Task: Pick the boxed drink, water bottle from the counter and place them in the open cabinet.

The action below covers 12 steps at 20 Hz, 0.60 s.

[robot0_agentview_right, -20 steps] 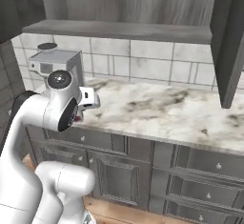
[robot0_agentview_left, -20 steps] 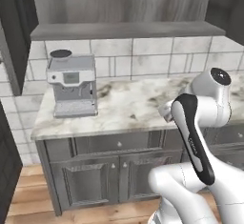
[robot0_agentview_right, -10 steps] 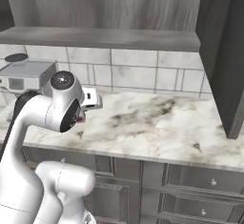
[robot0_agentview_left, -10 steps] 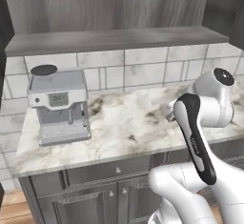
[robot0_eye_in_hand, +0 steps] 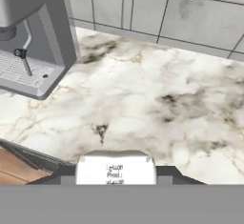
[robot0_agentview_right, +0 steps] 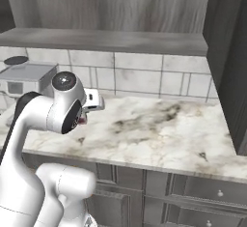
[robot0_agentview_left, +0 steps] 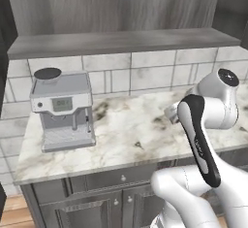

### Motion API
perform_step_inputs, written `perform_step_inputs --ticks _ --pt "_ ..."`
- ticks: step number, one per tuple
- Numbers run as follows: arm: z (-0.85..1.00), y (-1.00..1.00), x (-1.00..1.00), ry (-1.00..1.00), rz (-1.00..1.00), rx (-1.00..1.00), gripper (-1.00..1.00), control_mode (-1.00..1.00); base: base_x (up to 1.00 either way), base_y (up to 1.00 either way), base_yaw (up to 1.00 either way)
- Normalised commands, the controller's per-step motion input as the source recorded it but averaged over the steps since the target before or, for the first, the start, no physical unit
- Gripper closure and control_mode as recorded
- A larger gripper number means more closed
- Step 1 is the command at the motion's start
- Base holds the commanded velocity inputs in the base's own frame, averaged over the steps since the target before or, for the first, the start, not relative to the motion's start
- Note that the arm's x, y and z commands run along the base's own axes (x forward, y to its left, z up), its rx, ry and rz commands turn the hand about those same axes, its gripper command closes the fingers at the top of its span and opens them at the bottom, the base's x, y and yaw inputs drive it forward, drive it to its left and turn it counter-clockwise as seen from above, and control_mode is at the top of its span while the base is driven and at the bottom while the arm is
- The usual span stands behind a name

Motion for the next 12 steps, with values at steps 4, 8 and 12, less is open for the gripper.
perform_step_inputs --ticks 4,8,12 --pt "0.0 0.0 0.0 0.0 0.0 0.0 1.0 1.0 0.56 0.08 0.15" --pt "0.0 0.0 0.0 0.0 0.0 0.0 1.0 1.0 0.28 0.03 0.06" --pt "0.0 0.0 0.0 0.0 0.0 0.0 1.0 1.0 0.0 0.0 0.0"
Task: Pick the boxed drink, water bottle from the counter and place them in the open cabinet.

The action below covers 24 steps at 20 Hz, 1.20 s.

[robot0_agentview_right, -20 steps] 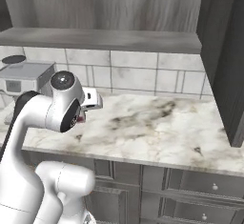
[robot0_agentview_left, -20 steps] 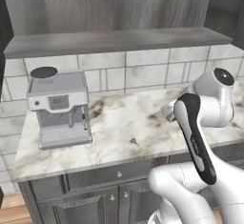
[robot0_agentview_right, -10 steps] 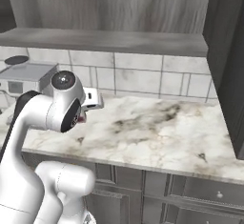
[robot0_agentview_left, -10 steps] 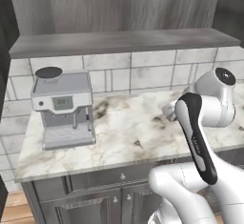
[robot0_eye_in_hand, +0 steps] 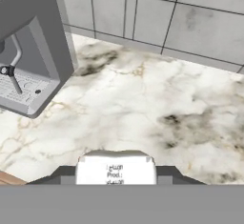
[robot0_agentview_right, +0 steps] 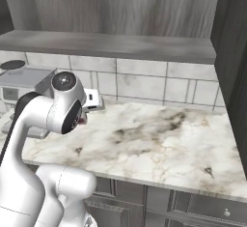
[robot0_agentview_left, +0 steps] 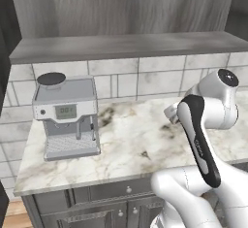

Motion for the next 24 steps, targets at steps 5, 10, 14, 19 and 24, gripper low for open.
perform_step_inputs --ticks 5,10,14,19,24 --pt "0.0 0.0 0.0 0.0 0.0 0.0 1.0 -1.0 0.0 0.0 0.0" --pt "0.18 0.0 -0.04 -0.22 0.0 0.0 1.0 -1.0 0.0 0.0 0.0" --pt "0.5 0.0 -0.08 -0.08 -0.01 0.0 1.0 -1.0 0.0 0.0 0.0" --pt "0.64 0.02 -0.02 -0.05 -0.07 0.0 1.0 -1.0 0.0 0.0 0.0" --pt "0.7 0.0 0.09 0.23 -0.08 0.0 1.0 -1.0 0.0 0.0 0.0"
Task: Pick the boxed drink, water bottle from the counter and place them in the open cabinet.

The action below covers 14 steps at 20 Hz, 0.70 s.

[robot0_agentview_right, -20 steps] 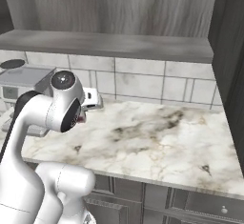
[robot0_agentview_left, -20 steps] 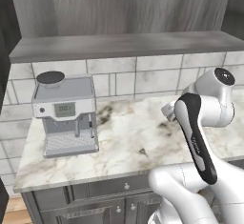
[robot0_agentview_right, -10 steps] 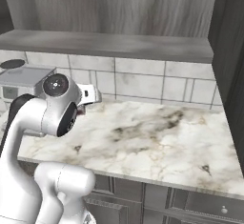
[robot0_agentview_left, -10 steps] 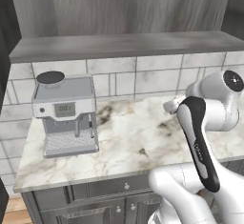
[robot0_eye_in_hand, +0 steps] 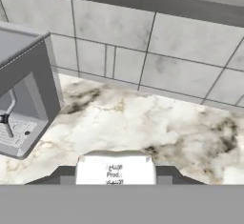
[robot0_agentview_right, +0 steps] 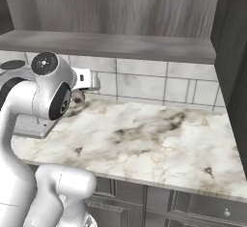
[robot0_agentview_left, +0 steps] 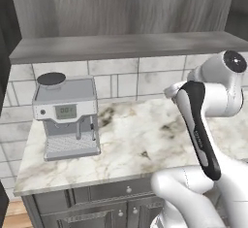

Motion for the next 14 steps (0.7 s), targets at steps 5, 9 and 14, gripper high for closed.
perform_step_inputs --ticks 5,9,14 --pt "0.67 0.0 0.03 0.05 -0.07 0.01 1.0 -1.0 0.0 0.0 0.0" --pt "0.64 0.0 0.0 0.0 -0.12 0.05 1.0 -1.0 0.0 0.0 0.0" --pt "0.58 0.02 0.0 -0.03 -0.17 0.06 1.0 -1.0 0.0 0.0 0.0"
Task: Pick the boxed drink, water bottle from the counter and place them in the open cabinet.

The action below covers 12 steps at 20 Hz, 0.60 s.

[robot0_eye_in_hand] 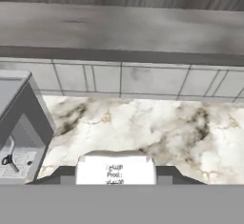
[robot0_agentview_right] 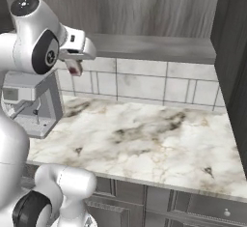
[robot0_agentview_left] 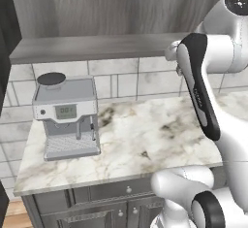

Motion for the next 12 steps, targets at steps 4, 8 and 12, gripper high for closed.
perform_step_inputs --ticks 4,8,12 --pt "0.47 0.04 0.0 -0.04 -0.19 0.1 1.0 -1.0 0.0 0.0 0.0" --pt "0.23 0.0 0.04 -0.02 -0.14 0.18 1.0 -1.0 0.0 0.0 0.0" --pt "0.05 0.0 0.22 -0.07 -0.08 0.23 1.0 -1.0 0.0 0.0 0.0"
